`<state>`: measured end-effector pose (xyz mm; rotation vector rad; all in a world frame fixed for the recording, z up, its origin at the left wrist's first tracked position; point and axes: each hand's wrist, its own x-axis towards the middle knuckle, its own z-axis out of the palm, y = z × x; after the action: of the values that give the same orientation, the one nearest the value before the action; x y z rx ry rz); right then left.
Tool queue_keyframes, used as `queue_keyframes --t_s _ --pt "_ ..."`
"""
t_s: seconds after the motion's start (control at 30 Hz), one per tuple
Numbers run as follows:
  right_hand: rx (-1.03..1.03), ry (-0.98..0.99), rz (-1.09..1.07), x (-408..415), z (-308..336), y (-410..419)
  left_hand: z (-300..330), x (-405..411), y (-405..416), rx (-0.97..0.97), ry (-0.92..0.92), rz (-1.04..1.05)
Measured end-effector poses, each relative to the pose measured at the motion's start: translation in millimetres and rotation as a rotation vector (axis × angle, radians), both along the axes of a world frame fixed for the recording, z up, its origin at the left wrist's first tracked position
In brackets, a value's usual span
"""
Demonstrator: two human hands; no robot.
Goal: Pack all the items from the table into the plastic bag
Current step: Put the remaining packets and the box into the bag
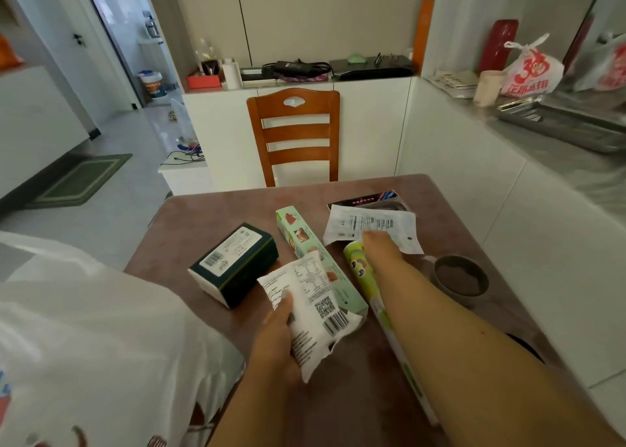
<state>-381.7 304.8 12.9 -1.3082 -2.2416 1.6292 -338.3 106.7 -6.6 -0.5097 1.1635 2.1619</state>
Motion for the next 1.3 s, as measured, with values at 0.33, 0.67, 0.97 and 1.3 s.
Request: queue_keyframes --t_s 0.33,0.67,0.97,1.3 --pt "0.133 0.08 -0.104 -31.7 -1.0 8.5 -23.0 -20.1 6.7 0.005 -0.061 0.073" --pt "0.022 0.641 -0.239 -12.9 65.9 -4.5 -18.3 -23.9 -3.5 0.246 -0.071 -0.006" --pt "-0.345 0.499 -0.078 12.1 52.5 -19.6 -11.6 -22.2 -4.6 0.351 0.031 -0.044" --pt "-0.013 0.247 0.115 -15.1 5.4 -9.5 4.0 -29.3 19.1 0.026 0.056 0.116"
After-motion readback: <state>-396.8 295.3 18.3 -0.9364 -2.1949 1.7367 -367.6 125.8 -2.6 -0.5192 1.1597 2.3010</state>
